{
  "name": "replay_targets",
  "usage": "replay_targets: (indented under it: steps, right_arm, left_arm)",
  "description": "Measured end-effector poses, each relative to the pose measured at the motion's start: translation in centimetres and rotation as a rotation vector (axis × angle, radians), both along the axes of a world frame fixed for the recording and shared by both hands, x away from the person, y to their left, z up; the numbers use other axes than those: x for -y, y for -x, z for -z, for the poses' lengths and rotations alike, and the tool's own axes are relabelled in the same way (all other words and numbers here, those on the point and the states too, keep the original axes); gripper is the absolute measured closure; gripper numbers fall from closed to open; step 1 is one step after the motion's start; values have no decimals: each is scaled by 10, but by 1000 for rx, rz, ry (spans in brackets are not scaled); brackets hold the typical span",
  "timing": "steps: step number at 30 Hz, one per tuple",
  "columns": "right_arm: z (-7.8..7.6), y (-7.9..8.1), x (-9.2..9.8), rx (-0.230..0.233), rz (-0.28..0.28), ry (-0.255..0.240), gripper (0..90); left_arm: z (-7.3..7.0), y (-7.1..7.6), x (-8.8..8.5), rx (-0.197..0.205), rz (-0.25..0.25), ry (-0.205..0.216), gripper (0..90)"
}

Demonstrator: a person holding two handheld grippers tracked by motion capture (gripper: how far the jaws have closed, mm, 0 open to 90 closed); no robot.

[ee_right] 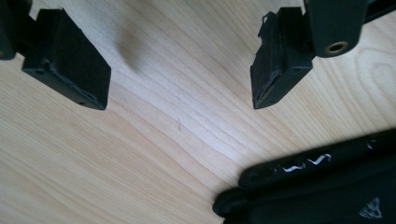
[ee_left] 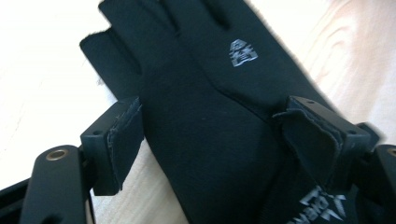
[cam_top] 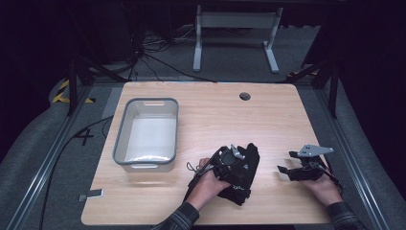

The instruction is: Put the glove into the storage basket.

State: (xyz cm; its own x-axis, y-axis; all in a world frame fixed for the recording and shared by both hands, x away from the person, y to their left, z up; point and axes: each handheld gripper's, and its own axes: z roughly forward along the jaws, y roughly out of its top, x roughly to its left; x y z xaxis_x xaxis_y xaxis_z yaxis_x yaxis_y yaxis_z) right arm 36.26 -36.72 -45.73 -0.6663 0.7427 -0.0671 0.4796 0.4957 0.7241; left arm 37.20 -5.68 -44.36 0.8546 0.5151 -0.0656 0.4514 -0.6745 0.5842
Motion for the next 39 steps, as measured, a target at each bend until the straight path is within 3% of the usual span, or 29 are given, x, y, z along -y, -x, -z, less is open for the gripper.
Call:
replay_targets:
  steps: [2,6,8,10,13,17,18,19,22,24,29,32,39]
  right_arm:
    - [4,-1,0,-8,-2,14,189]
    - [7,-1,-1,-3,-8,5,158]
    - [10,-2,1,-10,-21,-29,148]
    - [10,-3,2,-16,-22,-32,142]
    - [10,-3,2,-17,-21,-32,141]
    - [10,-3,2,-18,-21,-33,141]
    - [10,-3,2,-18,-21,-33,140]
    - [10,-3,2,-18,-21,-33,140]
    - [10,-3,2,-19,-21,-35,139]
    - [10,-3,2,-19,-21,-35,139]
    - [10,-3,2,-19,-20,-35,139]
    - [10,-3,2,-19,-20,-35,139]
    - [10,-3,2,-20,-21,-36,139]
  left_arm:
    - [6,-4,0,-41,-3,1,206]
    - [8,-6,-3,-67,3,20,229]
    - [7,-5,-3,-64,18,15,313]
    - [7,-6,-4,-60,40,22,350]
    - [5,-10,-7,-90,67,42,560]
    - [-2,-14,-11,-118,95,43,630]
    - [-5,-14,-13,-122,90,73,633]
    - [-5,-14,-13,-122,90,73,635]
    - [-19,-14,-20,-109,104,62,636]
    - [-33,-17,-30,-113,95,100,635]
    - [-54,-24,-48,-91,67,134,632]
    - [-76,-32,-71,-60,32,158,630]
    - [-102,-46,-124,-12,-66,164,626]
